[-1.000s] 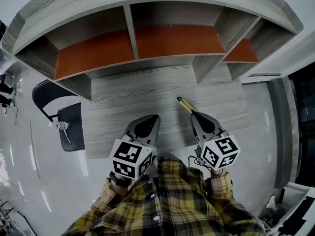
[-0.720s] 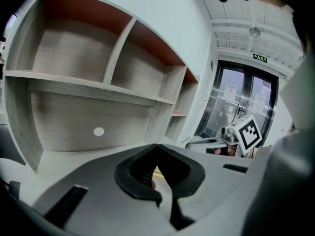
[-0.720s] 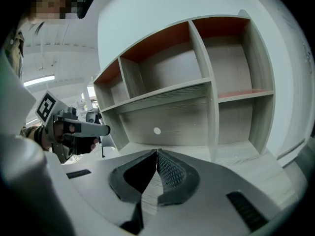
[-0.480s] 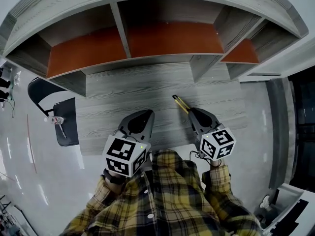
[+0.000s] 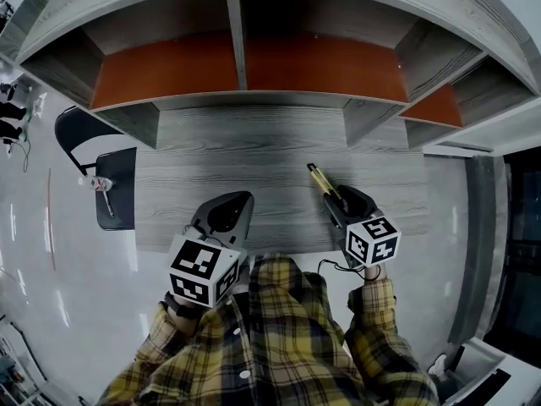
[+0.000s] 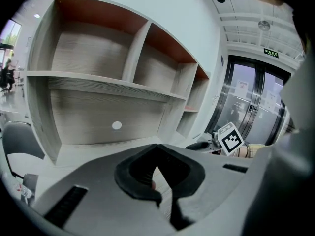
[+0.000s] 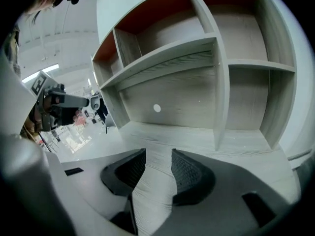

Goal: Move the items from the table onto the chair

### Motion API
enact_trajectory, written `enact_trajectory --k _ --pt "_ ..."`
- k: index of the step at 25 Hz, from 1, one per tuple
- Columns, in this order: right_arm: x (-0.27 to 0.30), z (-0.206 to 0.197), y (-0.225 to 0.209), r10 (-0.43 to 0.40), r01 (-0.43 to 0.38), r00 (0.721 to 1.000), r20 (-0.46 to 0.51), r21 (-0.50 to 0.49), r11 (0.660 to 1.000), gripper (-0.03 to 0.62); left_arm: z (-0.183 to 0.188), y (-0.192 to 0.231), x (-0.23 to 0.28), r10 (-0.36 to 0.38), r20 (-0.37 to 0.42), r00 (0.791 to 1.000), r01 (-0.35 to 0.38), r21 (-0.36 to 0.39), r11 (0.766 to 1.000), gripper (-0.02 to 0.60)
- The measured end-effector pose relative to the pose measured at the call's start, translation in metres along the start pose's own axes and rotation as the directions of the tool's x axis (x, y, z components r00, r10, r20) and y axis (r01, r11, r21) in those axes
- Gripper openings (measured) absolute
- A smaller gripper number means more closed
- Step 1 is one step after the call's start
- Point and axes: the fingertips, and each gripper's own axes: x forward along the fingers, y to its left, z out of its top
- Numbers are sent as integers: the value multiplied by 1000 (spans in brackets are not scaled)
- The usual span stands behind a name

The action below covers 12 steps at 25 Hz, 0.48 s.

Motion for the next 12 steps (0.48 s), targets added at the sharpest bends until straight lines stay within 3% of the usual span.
enact_trajectory --k 6,12 --pt "28 -30 -20 -4 -7 992 -124 -90 996 167 -11 11 -9 41 -25 999 -41 1 999 5" --pt "52 -62 -39 -4 -24 969 -248 -108 994 192 -20 17 -13 66 -53 996 -66 0 998 5"
